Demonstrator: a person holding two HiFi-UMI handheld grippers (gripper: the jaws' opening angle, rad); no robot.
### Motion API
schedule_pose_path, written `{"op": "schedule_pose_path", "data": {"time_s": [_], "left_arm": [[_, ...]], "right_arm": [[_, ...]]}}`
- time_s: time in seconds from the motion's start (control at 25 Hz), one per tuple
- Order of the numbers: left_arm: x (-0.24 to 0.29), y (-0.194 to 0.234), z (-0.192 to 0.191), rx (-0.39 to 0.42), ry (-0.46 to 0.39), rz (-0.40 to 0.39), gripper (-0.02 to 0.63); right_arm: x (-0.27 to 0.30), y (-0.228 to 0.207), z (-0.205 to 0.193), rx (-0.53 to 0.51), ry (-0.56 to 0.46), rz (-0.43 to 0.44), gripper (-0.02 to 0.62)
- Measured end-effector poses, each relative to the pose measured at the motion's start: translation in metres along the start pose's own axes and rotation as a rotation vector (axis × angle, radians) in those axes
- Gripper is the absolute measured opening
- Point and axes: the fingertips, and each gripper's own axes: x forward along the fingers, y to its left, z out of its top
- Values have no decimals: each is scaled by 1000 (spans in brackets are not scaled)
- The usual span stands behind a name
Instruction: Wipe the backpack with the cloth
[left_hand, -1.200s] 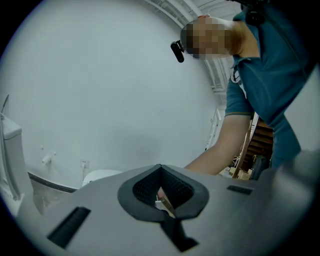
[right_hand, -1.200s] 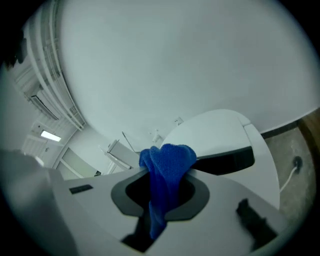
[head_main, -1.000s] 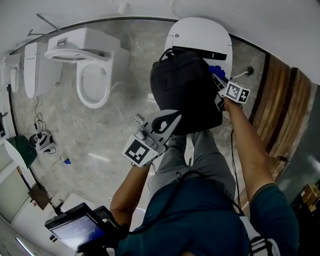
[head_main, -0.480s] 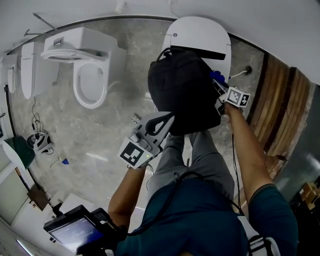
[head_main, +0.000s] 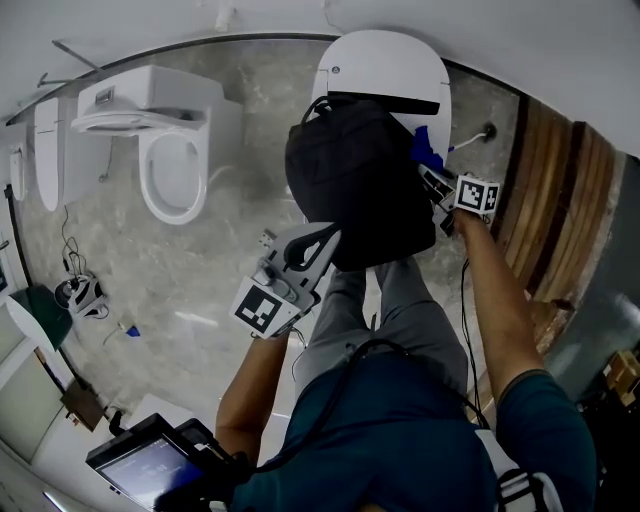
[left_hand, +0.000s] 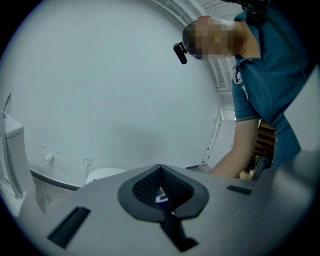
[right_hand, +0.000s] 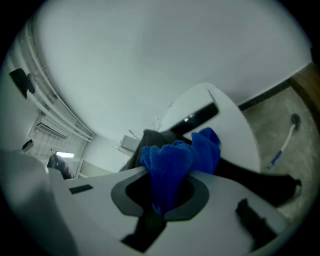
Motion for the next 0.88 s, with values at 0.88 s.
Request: {"op": "schedule_pose_path", "data": {"time_s": [0.88], "left_arm": [[-2,-6,-3,-15,-16,-7,5]], "right_arm": [[-4,59,-6,-236,77,62,43]]}}
